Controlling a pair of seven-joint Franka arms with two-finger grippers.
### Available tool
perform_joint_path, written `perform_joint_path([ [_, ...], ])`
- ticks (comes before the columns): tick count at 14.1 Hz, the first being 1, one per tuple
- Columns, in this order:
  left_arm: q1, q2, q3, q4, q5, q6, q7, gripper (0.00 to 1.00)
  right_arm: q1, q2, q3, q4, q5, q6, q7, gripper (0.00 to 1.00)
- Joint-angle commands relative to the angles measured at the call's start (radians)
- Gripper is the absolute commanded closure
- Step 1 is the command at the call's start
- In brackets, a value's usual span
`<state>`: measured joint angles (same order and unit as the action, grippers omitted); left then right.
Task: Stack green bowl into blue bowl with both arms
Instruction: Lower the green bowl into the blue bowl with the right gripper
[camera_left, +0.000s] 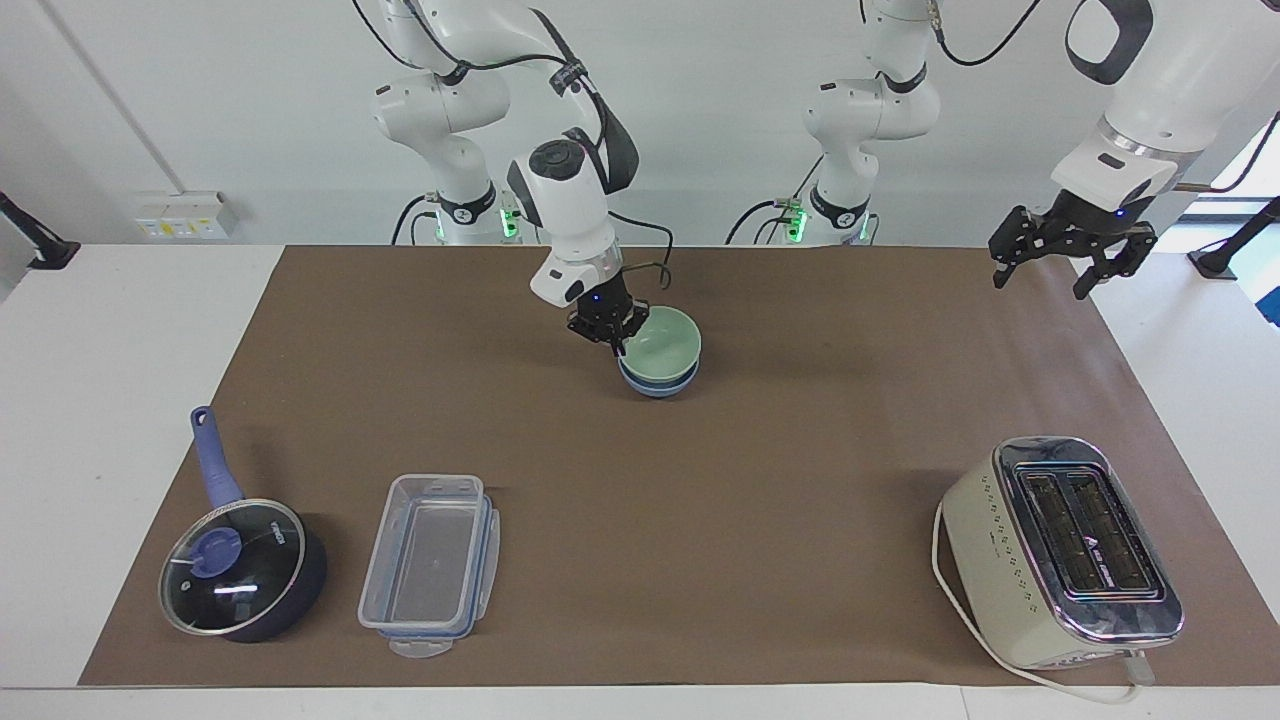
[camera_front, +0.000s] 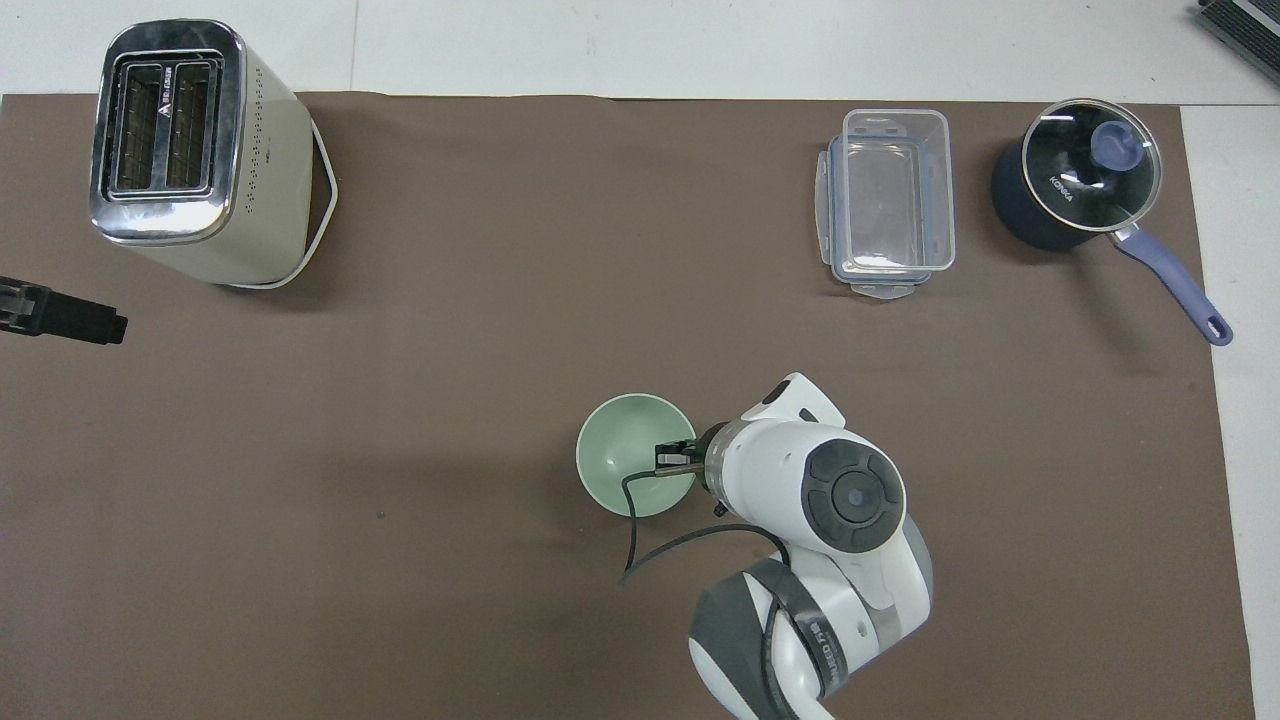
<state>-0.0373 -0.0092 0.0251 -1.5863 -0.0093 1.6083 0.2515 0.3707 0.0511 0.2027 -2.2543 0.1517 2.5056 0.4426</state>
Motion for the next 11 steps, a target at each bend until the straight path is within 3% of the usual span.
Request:
perform_joint_path([
  [1, 0.014, -0.021, -0.007, -0.018, -0.014, -0.043, 0.000, 0.00, 0.004, 0.006, 0.000, -0.010, 0.006, 0.030, 0.008, 1.00],
  [6, 0.014, -0.032, -0.007, -0.020, -0.014, -0.068, -0.032, 0.00, 0.004, 0.027, 0.000, -0.008, 0.005, 0.050, 0.008, 1.00],
  [10, 0.010, -0.026, -0.007, -0.009, -0.014, -0.065, -0.034, 0.00, 0.002, 0.036, 0.000, 0.004, 0.005, 0.047, 0.016, 0.48],
  [11, 0.011, -0.026, -0.007, -0.012, -0.014, -0.065, -0.035, 0.00, 0.002, 0.035, 0.000, 0.008, 0.005, 0.047, 0.018, 0.26],
])
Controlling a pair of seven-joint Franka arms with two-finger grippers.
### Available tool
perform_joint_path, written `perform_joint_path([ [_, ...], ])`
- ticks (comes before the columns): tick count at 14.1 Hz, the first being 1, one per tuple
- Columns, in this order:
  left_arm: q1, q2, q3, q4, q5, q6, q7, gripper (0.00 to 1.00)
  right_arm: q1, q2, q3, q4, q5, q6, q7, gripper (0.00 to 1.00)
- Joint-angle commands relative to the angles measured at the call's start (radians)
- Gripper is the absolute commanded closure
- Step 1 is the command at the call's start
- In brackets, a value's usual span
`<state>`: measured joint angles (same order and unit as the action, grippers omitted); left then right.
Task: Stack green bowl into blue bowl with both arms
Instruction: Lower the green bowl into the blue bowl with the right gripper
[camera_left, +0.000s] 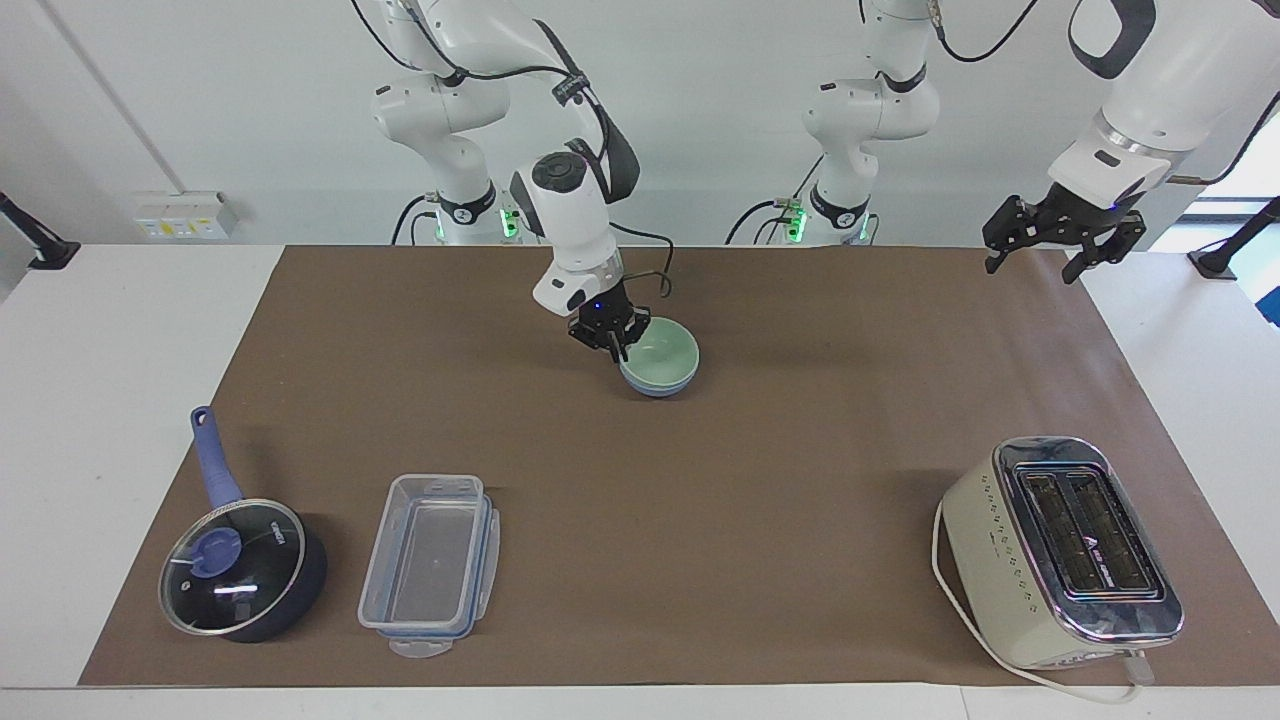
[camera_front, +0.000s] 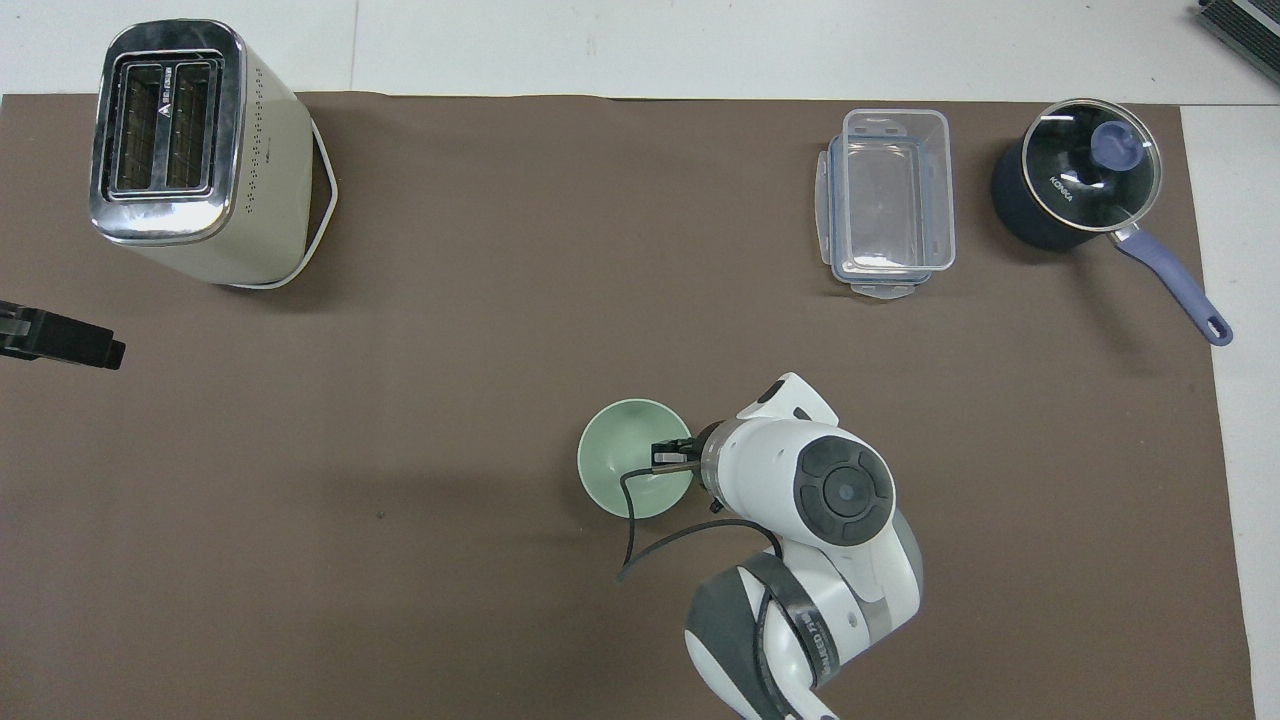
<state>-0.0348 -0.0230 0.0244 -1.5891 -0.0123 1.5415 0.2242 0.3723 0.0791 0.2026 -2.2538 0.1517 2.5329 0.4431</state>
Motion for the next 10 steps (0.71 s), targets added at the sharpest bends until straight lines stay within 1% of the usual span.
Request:
perform_joint_path([
  [1, 0.007, -0.012, -0.006, -0.006, -0.011, 0.000, -0.012, 0.00, -0.001, 0.001, 0.000, 0.017, 0.005, 0.015, 0.026, 0.00],
  [6, 0.009, -0.012, -0.006, -0.008, -0.011, -0.004, -0.012, 0.00, -0.026, -0.051, -0.012, 0.042, 0.005, -0.015, 0.062, 0.00],
  [8, 0.012, -0.012, -0.006, -0.008, -0.011, -0.009, -0.012, 0.00, -0.079, -0.082, -0.012, 0.065, 0.002, -0.066, 0.057, 0.00],
  [10, 0.010, -0.012, -0.006, -0.008, -0.011, -0.007, -0.012, 0.00, -0.113, -0.087, -0.012, 0.114, -0.021, -0.140, 0.052, 0.00],
])
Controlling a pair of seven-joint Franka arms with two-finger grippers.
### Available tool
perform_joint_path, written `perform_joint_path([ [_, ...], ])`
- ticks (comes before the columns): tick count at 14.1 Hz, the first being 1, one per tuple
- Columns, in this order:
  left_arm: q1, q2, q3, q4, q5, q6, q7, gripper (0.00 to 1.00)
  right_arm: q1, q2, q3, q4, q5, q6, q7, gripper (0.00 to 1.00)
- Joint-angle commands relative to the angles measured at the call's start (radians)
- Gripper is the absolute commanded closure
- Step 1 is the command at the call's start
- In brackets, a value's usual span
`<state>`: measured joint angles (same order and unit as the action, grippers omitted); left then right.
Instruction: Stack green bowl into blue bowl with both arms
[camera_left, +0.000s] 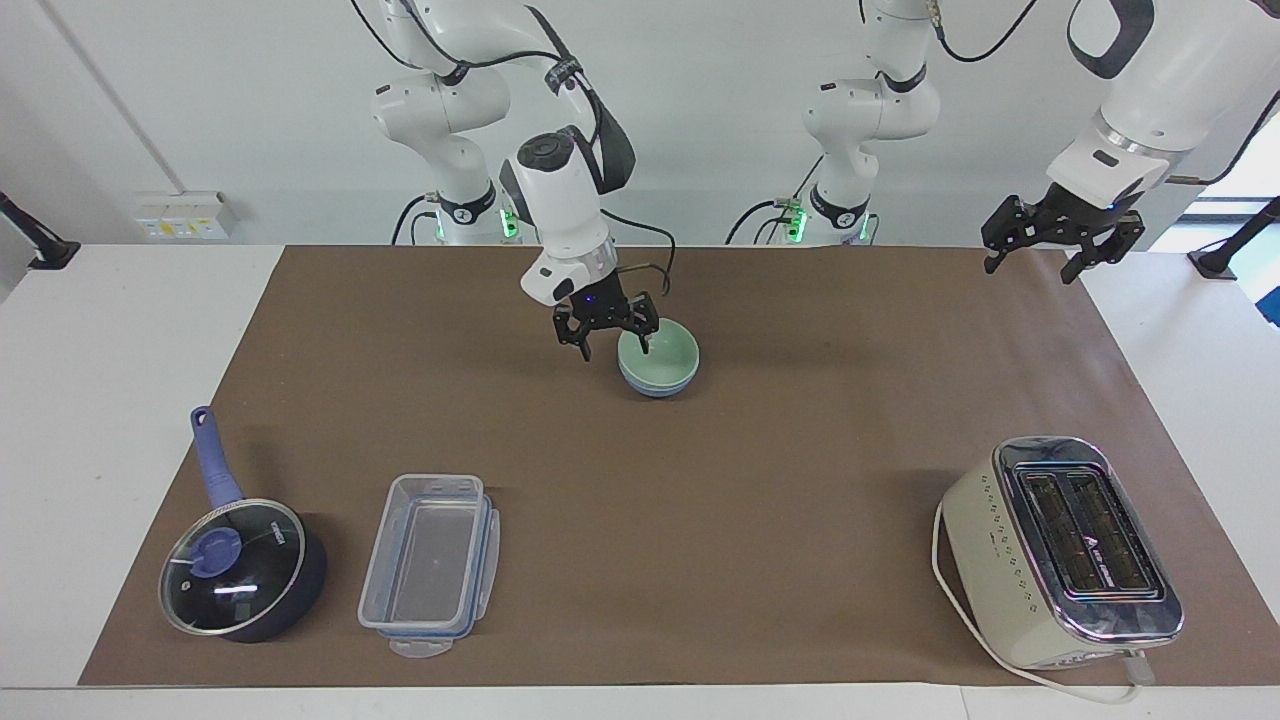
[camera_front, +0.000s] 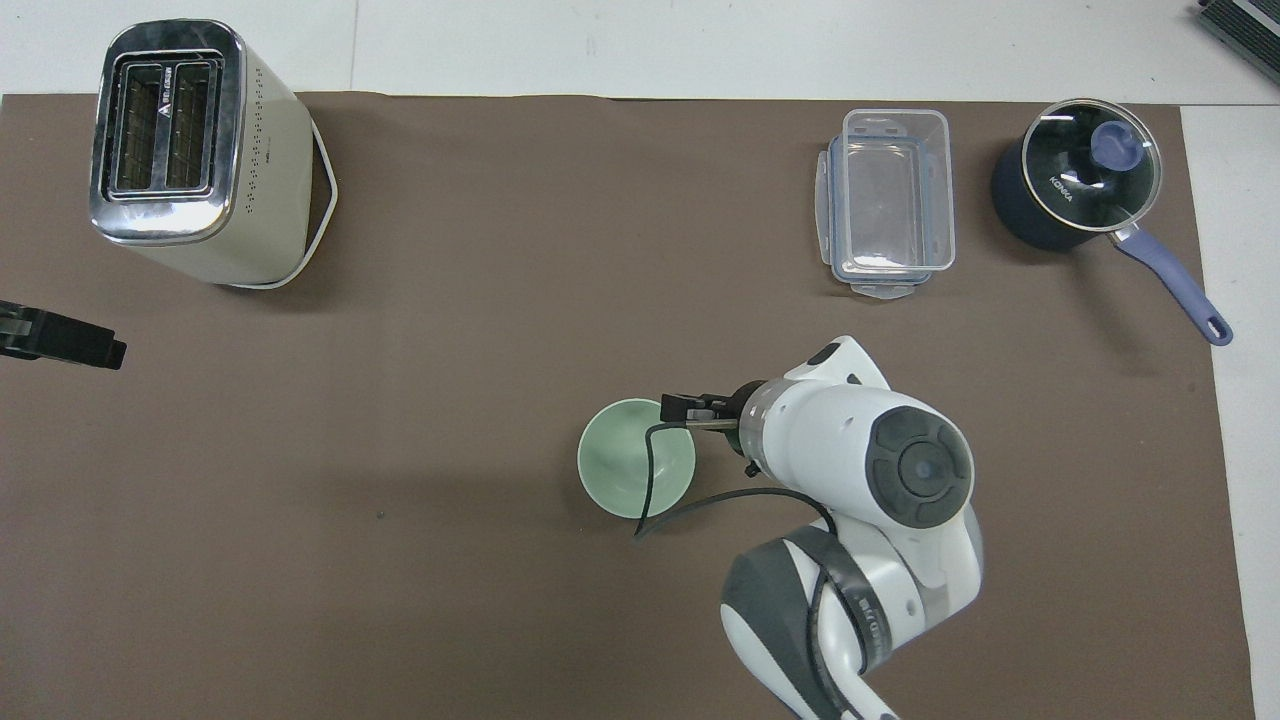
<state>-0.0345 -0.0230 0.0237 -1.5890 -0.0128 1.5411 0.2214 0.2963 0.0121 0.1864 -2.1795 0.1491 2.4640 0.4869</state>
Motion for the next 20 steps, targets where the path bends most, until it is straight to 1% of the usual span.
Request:
perform_joint_path([
  [1, 0.010, -0.012, -0.005, -0.008, -0.010, -0.007, -0.010, 0.00, -0.051, -0.020, 0.004, 0.061, -0.070, -0.103, 0.010, 0.00],
  [3, 0.010, -0.012, -0.005, -0.008, -0.010, -0.007, -0.010, 0.00, -0.089, -0.021, 0.004, 0.111, -0.143, -0.169, 0.009, 0.00],
  [6, 0.005, -0.012, -0.005, -0.008, -0.010, -0.007, -0.010, 0.00, -0.144, -0.032, 0.004, 0.205, -0.148, -0.293, -0.008, 0.00],
  [9, 0.011, -0.012, -0.005, -0.008, -0.010, -0.007, -0.010, 0.00, -0.195, -0.041, 0.002, 0.308, -0.148, -0.445, -0.033, 0.00],
  [12, 0.011, -0.014, -0.005, -0.008, -0.010, -0.007, -0.013, 0.00, -0.241, -0.066, 0.002, 0.383, -0.146, -0.562, -0.059, 0.00],
  [13, 0.011, -0.014, -0.005, -0.008, -0.010, -0.007, -0.013, 0.00, -0.252, -0.075, 0.001, 0.398, -0.146, -0.592, -0.060, 0.00],
  [16, 0.011, -0.014, -0.005, -0.009, -0.010, -0.009, -0.013, 0.00, -0.269, -0.113, -0.001, 0.406, -0.146, -0.629, -0.059, 0.00],
  [17, 0.011, -0.014, -0.005, -0.008, -0.010, -0.009, -0.014, 0.00, -0.273, -0.115, -0.001, 0.421, -0.145, -0.646, -0.060, 0.00],
  [20, 0.011, -0.014, -0.005, -0.009, -0.010, -0.009, -0.016, 0.00, -0.313, -0.113, 0.001, 0.510, -0.131, -0.738, -0.062, 0.00],
])
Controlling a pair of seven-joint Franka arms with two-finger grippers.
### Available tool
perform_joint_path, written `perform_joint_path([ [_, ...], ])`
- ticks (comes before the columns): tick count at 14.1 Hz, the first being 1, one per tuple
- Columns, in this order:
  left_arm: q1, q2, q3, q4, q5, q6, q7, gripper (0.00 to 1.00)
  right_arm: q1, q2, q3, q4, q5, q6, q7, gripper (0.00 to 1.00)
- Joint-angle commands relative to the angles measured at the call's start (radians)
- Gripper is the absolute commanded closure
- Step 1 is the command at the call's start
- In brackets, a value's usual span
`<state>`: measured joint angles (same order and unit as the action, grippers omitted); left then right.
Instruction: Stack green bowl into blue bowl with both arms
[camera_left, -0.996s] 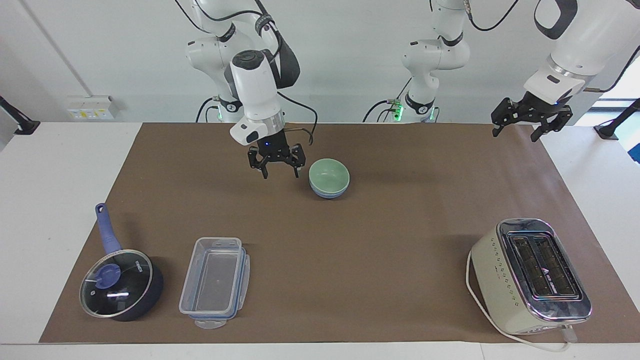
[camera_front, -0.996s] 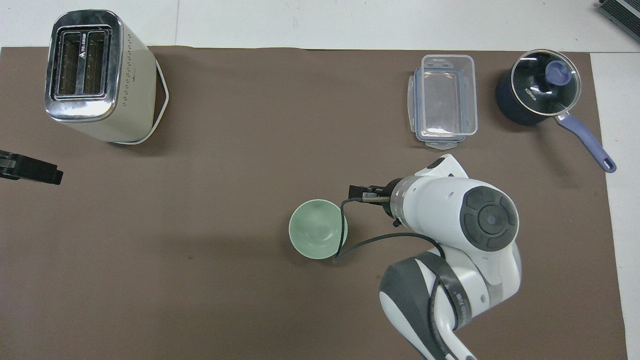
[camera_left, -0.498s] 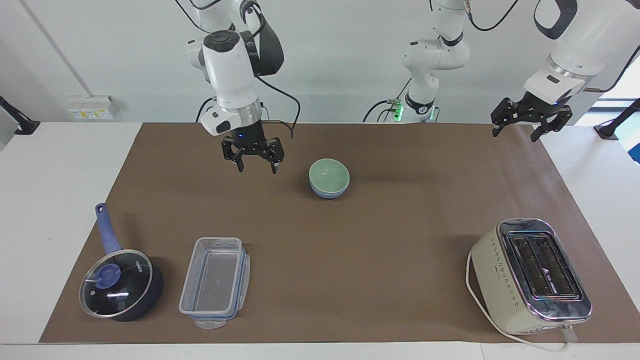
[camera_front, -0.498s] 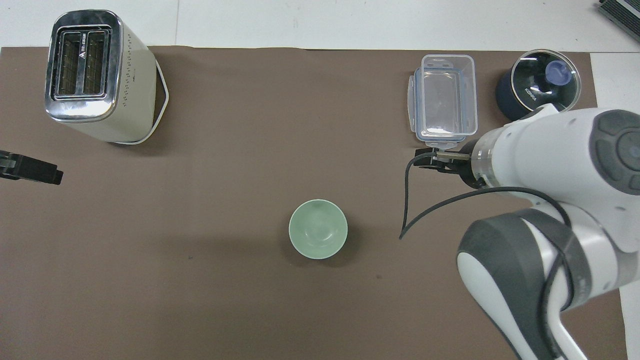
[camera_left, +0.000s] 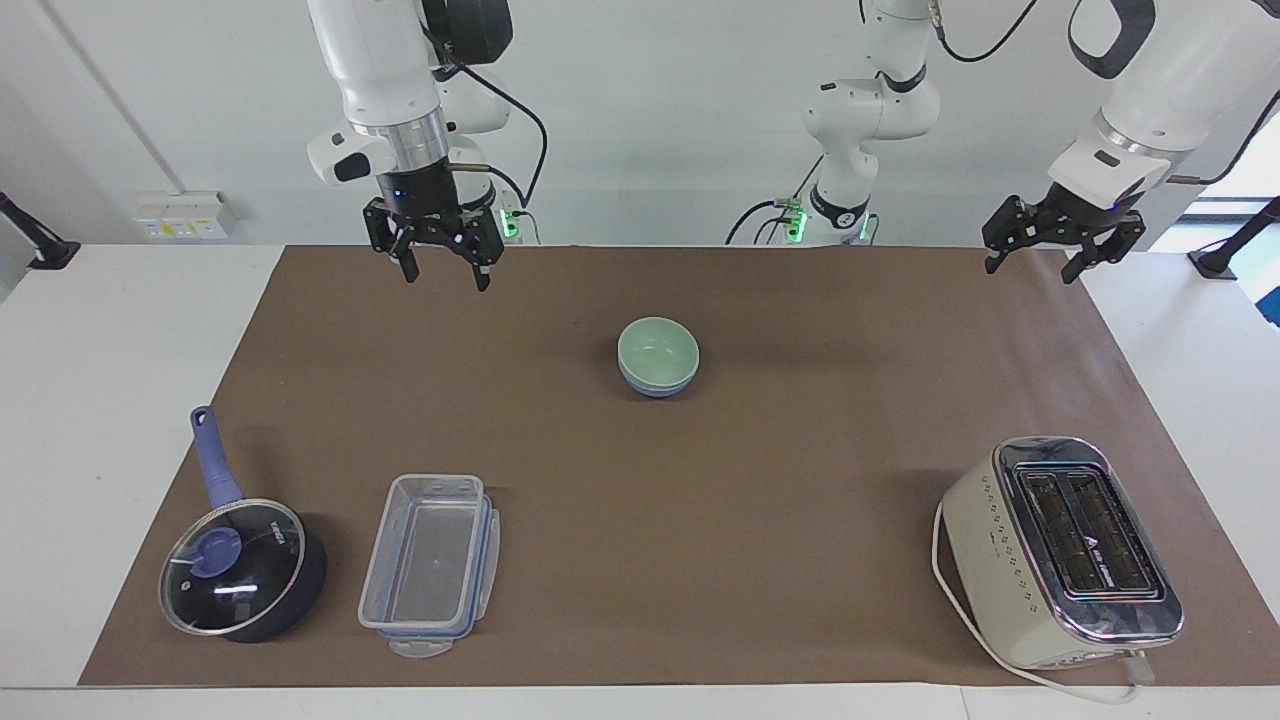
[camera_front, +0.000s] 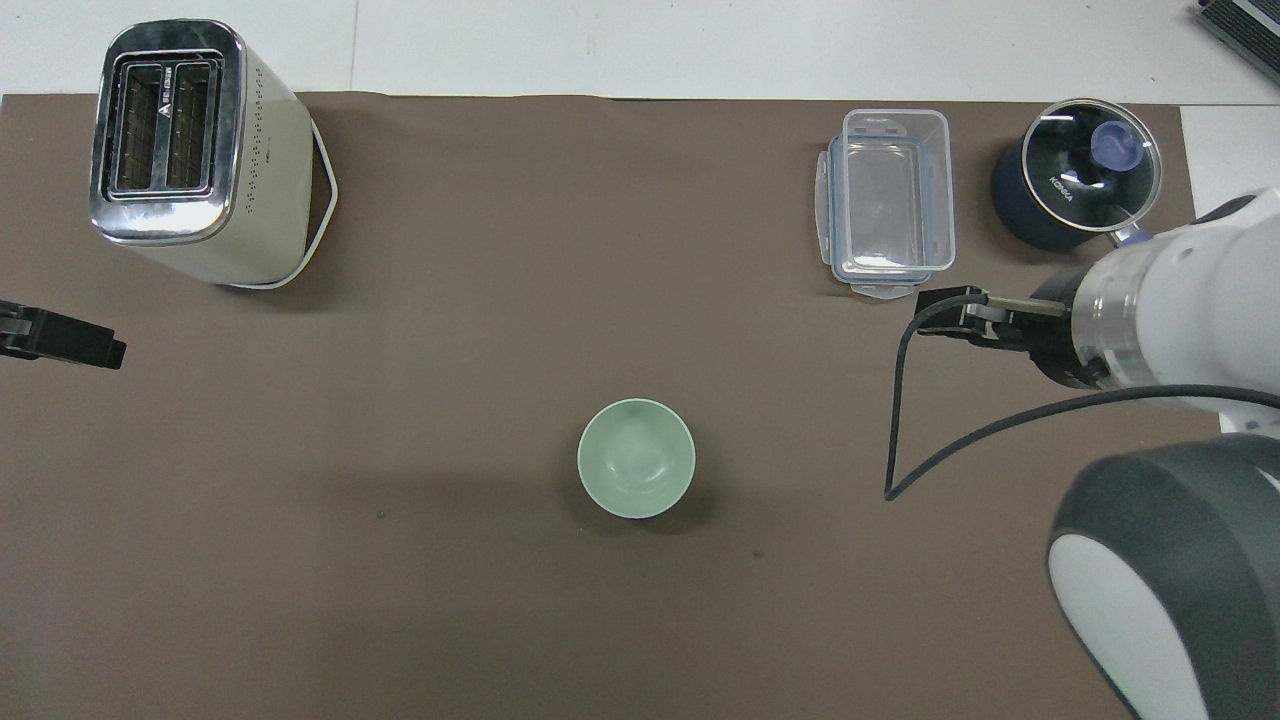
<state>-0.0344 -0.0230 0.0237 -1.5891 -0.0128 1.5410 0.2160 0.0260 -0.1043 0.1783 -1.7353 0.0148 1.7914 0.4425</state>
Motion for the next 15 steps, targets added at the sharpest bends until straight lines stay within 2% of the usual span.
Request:
perform_joint_path([
  [1, 0.010, -0.014, -0.005, -0.011, -0.010, -0.009, -0.010, 0.00, -0.067, 0.003, 0.009, 0.098, 0.011, -0.104, -0.018, 0.00],
  [4, 0.007, -0.015, -0.005, -0.012, -0.010, -0.009, -0.010, 0.00, -0.118, -0.002, 0.000, 0.148, 0.011, -0.205, -0.019, 0.00],
  [7, 0.005, -0.015, -0.005, -0.012, -0.010, -0.007, -0.010, 0.00, -0.124, -0.038, -0.080, 0.154, 0.010, -0.259, -0.053, 0.00],
  [9, 0.004, -0.015, -0.005, -0.014, -0.010, -0.007, -0.010, 0.00, -0.123, -0.040, -0.143, 0.154, 0.010, -0.277, -0.173, 0.00],
  [11, 0.002, -0.017, -0.005, -0.014, -0.010, -0.007, -0.010, 0.00, -0.121, -0.054, -0.151, 0.143, 0.002, -0.282, -0.235, 0.00],
  [15, 0.001, -0.015, -0.005, -0.014, -0.010, -0.007, -0.010, 0.00, -0.080, -0.038, -0.137, 0.099, -0.010, -0.274, -0.222, 0.00],
])
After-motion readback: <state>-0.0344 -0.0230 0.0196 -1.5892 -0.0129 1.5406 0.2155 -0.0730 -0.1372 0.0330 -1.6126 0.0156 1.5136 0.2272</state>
